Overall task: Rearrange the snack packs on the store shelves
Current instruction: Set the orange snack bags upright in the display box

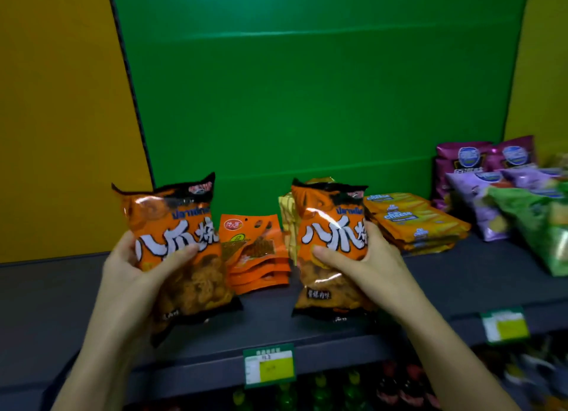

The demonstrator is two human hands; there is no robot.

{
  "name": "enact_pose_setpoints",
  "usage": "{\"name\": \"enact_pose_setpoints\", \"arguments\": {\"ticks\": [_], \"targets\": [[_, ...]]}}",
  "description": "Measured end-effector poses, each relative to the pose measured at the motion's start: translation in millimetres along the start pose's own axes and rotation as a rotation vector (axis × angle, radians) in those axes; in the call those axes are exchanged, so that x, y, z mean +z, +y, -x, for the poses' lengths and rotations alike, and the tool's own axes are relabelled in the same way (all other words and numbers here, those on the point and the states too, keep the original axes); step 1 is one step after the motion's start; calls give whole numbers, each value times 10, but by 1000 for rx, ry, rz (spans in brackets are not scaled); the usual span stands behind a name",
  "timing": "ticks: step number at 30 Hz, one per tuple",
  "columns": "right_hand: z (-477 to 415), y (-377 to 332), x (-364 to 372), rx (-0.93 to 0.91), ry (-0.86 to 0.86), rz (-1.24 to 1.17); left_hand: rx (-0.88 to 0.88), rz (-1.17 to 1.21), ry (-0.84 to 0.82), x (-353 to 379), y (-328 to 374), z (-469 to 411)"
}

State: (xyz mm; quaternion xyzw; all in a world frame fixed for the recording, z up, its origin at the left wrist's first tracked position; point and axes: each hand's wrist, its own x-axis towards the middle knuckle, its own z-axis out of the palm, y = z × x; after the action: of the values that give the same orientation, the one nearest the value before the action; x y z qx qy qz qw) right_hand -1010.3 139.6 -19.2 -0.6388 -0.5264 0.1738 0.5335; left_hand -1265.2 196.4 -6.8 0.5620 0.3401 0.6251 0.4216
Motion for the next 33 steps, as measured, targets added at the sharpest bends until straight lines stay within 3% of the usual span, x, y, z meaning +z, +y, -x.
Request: {"name": "enact_pose_setpoints", "arguments": {"ticks": [5,13,21,33], "targets": [[187,189,-823,6,228,-101,104,-3,-94,726,152,124],[769,723,-2482,91,422,-61,29,139,-335,2385,122,814],[1405,1444,-4014,215,523,-14,-82,206,-524,4032,-51,1759],[1518,2248,-5703,263,668,65,-149,298,-727,6155,-119,2458]]}}
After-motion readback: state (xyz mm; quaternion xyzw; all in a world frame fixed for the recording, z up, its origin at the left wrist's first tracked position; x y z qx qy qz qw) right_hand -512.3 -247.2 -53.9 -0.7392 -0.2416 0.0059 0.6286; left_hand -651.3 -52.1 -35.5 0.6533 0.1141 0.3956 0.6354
